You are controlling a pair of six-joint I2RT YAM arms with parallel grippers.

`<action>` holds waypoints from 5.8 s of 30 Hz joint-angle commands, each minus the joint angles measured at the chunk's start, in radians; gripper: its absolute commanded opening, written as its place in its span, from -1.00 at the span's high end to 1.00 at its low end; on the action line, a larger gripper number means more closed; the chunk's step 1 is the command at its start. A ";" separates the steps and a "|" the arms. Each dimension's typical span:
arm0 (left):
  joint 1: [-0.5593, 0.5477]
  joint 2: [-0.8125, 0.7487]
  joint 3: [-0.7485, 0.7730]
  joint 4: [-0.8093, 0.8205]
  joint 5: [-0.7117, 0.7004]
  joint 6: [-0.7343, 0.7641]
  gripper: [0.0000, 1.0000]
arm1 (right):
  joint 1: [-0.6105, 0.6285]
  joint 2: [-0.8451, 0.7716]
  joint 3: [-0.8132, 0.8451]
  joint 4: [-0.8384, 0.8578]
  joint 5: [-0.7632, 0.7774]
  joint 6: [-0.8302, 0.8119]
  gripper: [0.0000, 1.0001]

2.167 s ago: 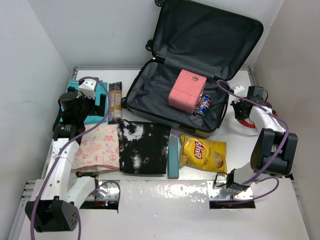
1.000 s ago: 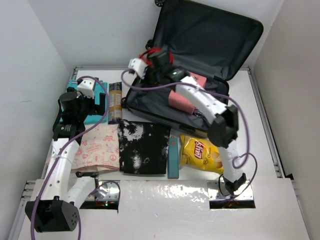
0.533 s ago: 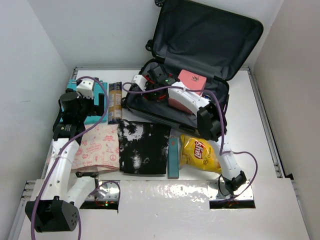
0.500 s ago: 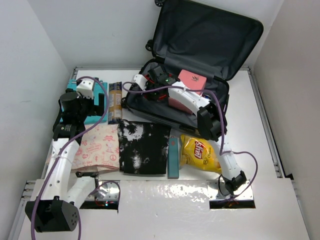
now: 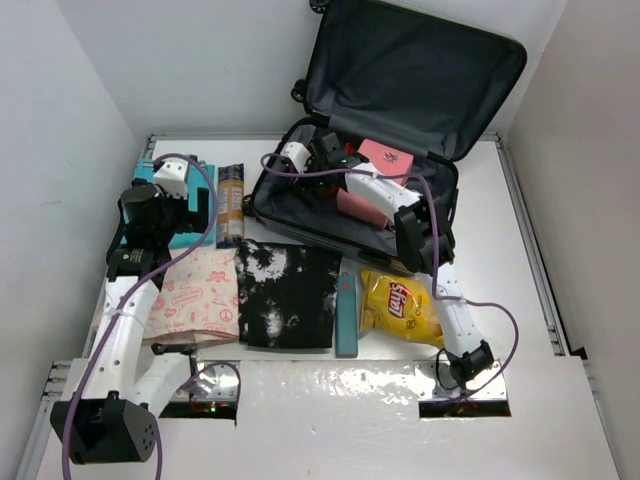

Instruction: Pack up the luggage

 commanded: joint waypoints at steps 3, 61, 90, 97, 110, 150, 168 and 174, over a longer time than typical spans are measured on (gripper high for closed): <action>0.005 0.030 0.015 0.029 0.039 -0.041 -0.99 | 0.028 -0.116 -0.014 0.138 0.008 0.027 -0.55; -0.042 0.065 0.009 -0.020 0.027 -0.142 -0.91 | 0.608 -1.008 -1.521 0.293 0.636 1.246 -0.29; -0.042 0.050 -0.020 0.008 0.003 -0.145 -0.92 | 0.544 -1.338 -0.963 -0.144 0.245 0.273 1.00; -0.042 0.036 -0.015 -0.018 -0.019 -0.130 -0.92 | 0.168 -0.833 -0.446 -0.125 -0.025 -0.243 1.00; -0.042 0.018 -0.035 -0.043 -0.094 -0.136 -0.93 | 0.105 -0.287 -0.181 -0.013 -0.147 -0.173 1.00; -0.042 1.116 0.735 -0.149 -0.037 -0.295 -0.62 | 0.081 -0.859 -0.770 0.491 -0.194 0.102 -0.86; -0.087 1.364 1.026 -0.129 -0.067 -0.343 -0.61 | 0.082 -1.015 -0.945 0.407 -0.108 0.182 -0.85; -0.090 1.404 1.000 -0.164 -0.226 -0.373 -0.72 | 0.082 -1.048 -0.979 0.379 -0.110 0.215 -0.85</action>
